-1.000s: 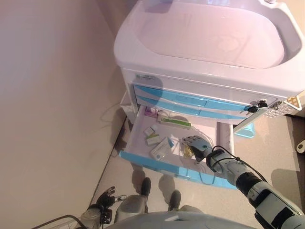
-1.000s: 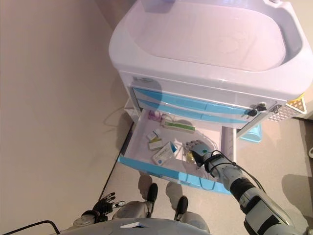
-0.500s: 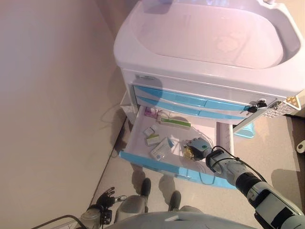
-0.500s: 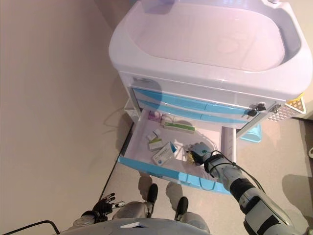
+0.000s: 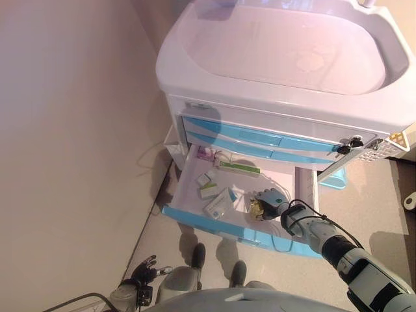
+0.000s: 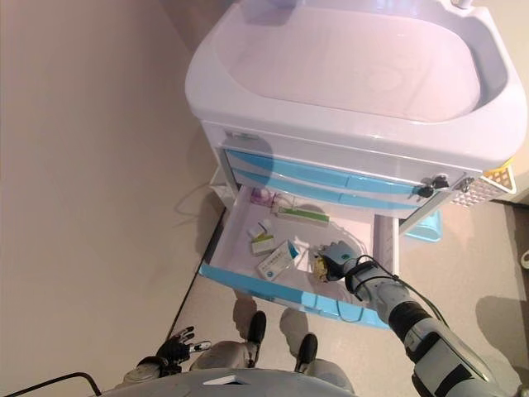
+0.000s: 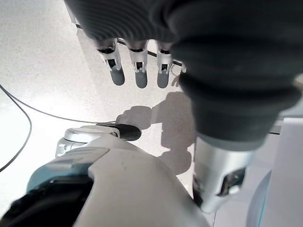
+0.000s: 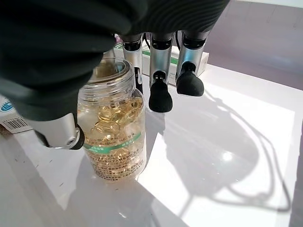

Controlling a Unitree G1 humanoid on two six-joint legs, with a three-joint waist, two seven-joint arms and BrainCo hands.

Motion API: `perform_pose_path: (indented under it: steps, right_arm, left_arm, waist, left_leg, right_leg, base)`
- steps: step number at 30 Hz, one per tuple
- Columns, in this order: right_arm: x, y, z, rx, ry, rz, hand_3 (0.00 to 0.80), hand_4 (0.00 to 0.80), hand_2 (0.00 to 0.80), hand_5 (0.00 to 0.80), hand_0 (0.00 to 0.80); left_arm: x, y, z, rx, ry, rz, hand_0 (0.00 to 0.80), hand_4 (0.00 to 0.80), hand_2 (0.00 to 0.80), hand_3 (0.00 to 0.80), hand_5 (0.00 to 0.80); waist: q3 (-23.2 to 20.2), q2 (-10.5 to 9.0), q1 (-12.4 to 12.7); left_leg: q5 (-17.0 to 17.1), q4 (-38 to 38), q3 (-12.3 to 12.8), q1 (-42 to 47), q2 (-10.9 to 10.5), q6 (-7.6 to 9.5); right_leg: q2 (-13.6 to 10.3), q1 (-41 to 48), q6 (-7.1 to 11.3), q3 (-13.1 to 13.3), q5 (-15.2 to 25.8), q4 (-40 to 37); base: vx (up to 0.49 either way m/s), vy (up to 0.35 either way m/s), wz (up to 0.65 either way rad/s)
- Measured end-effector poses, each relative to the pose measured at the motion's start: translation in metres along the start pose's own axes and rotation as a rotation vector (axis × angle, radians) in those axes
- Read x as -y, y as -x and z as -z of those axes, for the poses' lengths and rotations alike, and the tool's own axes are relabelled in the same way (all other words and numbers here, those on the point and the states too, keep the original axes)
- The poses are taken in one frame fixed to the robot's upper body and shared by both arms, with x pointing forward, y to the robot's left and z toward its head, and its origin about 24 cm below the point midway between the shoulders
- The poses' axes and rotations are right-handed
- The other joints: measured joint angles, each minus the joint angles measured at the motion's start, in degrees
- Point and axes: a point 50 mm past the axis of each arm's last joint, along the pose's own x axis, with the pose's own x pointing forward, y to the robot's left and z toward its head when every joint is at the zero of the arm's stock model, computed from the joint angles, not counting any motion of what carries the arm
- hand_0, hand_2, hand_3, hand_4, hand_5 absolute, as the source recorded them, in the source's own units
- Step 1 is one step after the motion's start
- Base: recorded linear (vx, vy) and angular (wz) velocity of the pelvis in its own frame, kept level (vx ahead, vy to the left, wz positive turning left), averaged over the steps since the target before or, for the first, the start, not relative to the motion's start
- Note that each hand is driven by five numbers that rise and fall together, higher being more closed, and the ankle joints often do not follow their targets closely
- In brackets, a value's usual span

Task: Open the drawer and pick up the medicine

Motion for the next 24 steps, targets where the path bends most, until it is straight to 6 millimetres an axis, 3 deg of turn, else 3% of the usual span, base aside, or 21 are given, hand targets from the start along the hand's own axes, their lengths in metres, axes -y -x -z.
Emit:
perform_pose_path:
  steps: [4, 6, 13, 18, 21, 24]
  right_arm:
    - [0.039, 0.012, -0.003, 0.083, -0.026, -0.054, 0.8, 0.8, 0.8, 0.8, 0.8]
    - [0.07, 0.028, -0.003, 0.152, -0.119, -0.112, 0.8, 0.8, 0.8, 0.8, 0.8]
    - [0.16, 0.073, 0.014, 0.538, -0.698, -0.225, 0.8, 0.8, 0.8, 0.8, 0.8]
    - [0.237, 0.101, 0.021, 0.857, -0.857, 0.028, 0.8, 0.8, 0.8, 0.8, 0.8]
    - [0.277, 0.125, 0.033, 0.918, -0.883, 0.299, 0.8, 0.8, 0.8, 0.8, 0.8]
    - [0.298, 0.139, 0.057, 0.882, -0.945, 0.537, 0.8, 0.8, 0.8, 0.8, 0.8]
  left_arm:
    - [-0.002, 0.0, 0.001, -0.004, 0.0, -0.003, 0.0, 0.0, 0.0, 0.0, 0.0]
    - [-0.005, 0.001, 0.001, -0.007, -0.001, -0.007, 0.0, 0.0, 0.0, 0.0, 0.0]
    - [-0.018, 0.004, 0.006, -0.028, 0.004, -0.038, 0.0, 0.0, 0.0, 0.0, 0.0]
    - [-0.019, 0.006, 0.011, -0.04, 0.004, -0.041, 0.0, 0.0, 0.0, 0.0, 0.0]
    - [-0.019, 0.006, 0.012, -0.03, 0.003, -0.042, 0.0, 0.0, 0.0, 0.0, 0.0]
    - [-0.021, 0.007, 0.013, -0.035, 0.0, -0.044, 0.0, 0.0, 0.0, 0.0, 0.0]
  waist:
    - [-0.1, -0.4, -0.7]
    - [-0.1, -0.97, -1.3]
    - [-0.8, -4.21, -3.4]
    - [-1.2, -5.08, -3.2]
    - [-1.6, -5.7, -2.7]
    - [-2.2, -6.27, -2.6]
  left_leg:
    - [0.0, 0.0, 0.8, 0.2, 0.0, 0.02]
    - [0.0, 0.0, 1.4, 0.4, 0.1, 0.06]
    - [-0.3, -0.2, 3.8, 1.4, 0.4, 0.13]
    - [-0.8, -0.2, 4.2, 2.4, 0.5, 0.2]
    - [-1.0, -0.2, 4.2, 2.5, 0.3, 0.32]
    - [-1.1, 0.0, 4.5, 3.2, 0.1, 0.5]
  right_leg:
    - [0.0, -0.1, 0.02, 0.5, 0.0, 0.0]
    - [0.0, -0.2, 0.01, 1.2, 0.0, 0.0]
    - [0.1, 0.2, 0.39, 3.3, 0.1, 0.0]
    - [0.1, 1.0, 0.4, 3.5, 0.0, 0.0]
    - [0.0, 1.0, 0.4, 3.9, 0.0, 0.0]
    - [-0.1, 1.7, 0.39, 4.5, 0.0, 0.0]
  base:
    - [0.011, 0.01, -0.06]
    - [0.043, 0.014, -0.13]
    - [0.057, 0.0, -0.16]
    - [0.076, 0.016, -0.04]
    - [0.087, 0.036, -0.02]
    - [0.062, 0.031, -0.05]
